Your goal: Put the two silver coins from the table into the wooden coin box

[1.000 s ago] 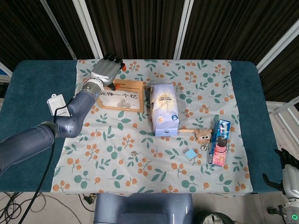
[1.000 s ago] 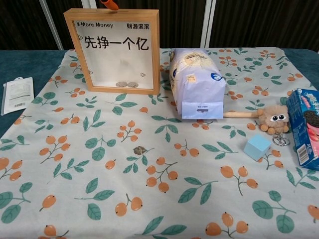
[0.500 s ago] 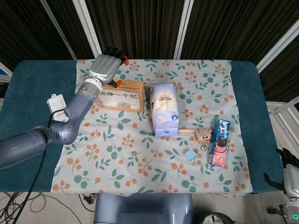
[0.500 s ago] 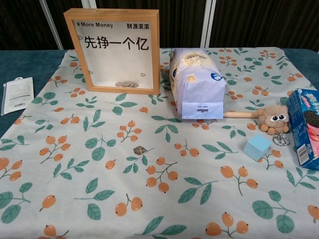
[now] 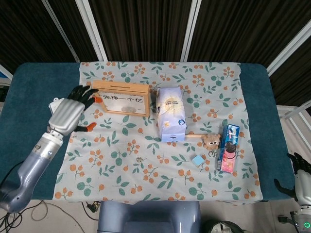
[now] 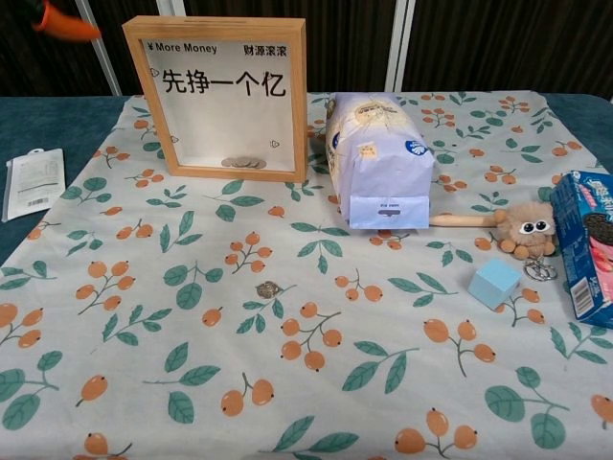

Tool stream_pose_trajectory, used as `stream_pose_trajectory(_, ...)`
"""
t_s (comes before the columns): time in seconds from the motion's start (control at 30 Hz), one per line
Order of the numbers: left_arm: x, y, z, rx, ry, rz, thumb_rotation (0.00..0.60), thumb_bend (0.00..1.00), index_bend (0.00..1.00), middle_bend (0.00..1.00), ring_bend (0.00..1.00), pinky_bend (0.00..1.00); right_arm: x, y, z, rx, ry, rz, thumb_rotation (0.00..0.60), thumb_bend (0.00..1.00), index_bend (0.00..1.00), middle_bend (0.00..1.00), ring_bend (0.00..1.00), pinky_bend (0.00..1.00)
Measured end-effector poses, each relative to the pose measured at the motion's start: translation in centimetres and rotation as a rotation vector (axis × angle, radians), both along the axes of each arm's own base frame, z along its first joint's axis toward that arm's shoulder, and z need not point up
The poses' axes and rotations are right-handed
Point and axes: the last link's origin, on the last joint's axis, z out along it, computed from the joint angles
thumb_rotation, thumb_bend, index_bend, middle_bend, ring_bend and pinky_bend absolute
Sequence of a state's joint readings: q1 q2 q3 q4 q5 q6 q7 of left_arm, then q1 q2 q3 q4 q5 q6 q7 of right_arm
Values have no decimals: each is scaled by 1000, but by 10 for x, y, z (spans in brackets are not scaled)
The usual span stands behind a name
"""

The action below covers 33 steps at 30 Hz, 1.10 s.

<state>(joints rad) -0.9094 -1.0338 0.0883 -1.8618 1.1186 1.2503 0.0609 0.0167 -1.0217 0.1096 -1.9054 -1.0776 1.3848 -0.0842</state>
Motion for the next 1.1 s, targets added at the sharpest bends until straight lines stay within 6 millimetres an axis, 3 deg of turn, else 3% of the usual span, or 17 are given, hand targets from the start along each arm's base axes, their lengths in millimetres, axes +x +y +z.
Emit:
stream_pose_trajectory(0.13,-19,-36,-46,-147,-13,-63,600,191,295,106,0,0,0,0,0,0,-1,1,600,369,126,46,36,0)
stream_pose_trajectory(0.23,-25,-47,-84,-224,1,-101,600,191,296,107,0,0,0,0,1,0,-1,7,600,369,126,46,36,0)
stream_pose_trajectory(0.4,-22,-46,-139,-305,94,-174,600,177,283,96,0,0,-2,0,4,-9,-3,-4,600,369,126,46,36,0)
stream_pose_trajectory(0.57,7,-32,-192,-350,125,-230,600,167,271,83,0,0,-2,2,3,-1,-8,-7,600,369,126,46,36,0)
stream_pose_trajectory(0.83,40,-6,-232,-293,191,-304,600,137,271,83,0,0,-4,0,8,-21,-16,-17,600,369,126,46,36,0)
stream_pose_trajectory(1.1,59,5,-239,-234,242,-365,600,76,258,81,0,0,-4,0,8,-16,-18,-19,600,369,126,46,36,0)
